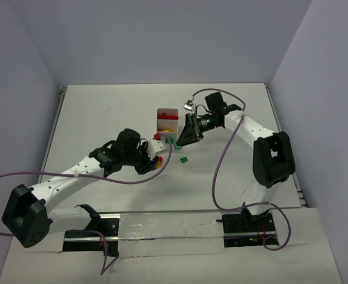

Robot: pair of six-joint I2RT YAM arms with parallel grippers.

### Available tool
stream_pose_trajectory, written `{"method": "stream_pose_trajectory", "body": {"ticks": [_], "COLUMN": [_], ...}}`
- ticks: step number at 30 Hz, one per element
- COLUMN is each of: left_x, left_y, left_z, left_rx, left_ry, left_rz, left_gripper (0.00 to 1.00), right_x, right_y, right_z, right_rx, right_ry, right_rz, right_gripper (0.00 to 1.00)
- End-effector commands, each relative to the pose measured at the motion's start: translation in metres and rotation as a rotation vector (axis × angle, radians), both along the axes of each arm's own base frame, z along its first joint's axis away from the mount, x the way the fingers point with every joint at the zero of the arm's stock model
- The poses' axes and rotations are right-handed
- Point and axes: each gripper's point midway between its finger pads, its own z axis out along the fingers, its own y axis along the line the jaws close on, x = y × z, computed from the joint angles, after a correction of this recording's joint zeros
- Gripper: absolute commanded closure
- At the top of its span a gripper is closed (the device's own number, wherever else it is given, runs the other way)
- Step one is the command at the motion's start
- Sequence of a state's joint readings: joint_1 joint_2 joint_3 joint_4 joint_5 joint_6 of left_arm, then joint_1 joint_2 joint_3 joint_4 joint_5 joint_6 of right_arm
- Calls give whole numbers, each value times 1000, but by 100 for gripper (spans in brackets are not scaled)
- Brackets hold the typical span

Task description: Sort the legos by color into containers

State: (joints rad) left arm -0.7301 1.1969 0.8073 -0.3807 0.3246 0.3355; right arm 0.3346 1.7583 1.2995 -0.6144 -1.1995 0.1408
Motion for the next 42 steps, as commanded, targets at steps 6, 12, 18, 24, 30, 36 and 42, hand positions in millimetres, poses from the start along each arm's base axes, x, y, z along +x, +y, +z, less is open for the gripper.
{"method": "stream_pose_trajectory", "body": {"ticks": [6, 12, 18, 24, 30, 36, 42], "left_x": [28, 38, 45, 56, 62, 63, 66], "left_y": [17, 26, 33, 43, 50, 53, 55], "left_z": [27, 40, 51, 51, 55, 54, 52], "left_rx": [-68, -177, -256, -297, -327, -334, -333], "left_ry": [-39, 50, 113, 157, 175, 183, 187], "left_rz": [129, 238, 287, 333, 354, 363, 374], "left_gripper": [100, 100, 100, 100, 100, 100, 100], "right_x": [48, 112, 112, 92, 91, 95, 92], "right_y": [-16, -23, 6, 32, 45, 51, 57], "right_z": [31, 60, 47, 12, -18, -37, -47], "right_rx": [-196, -381, -540, -675, -763, -817, -823], "right_ry": [-318, -586, -758, -881, -928, -942, -939], "right_rz": [-164, -366, -290, -197, -137, -106, -80], "right_gripper": [100, 100, 100, 100, 100, 94, 90]}}
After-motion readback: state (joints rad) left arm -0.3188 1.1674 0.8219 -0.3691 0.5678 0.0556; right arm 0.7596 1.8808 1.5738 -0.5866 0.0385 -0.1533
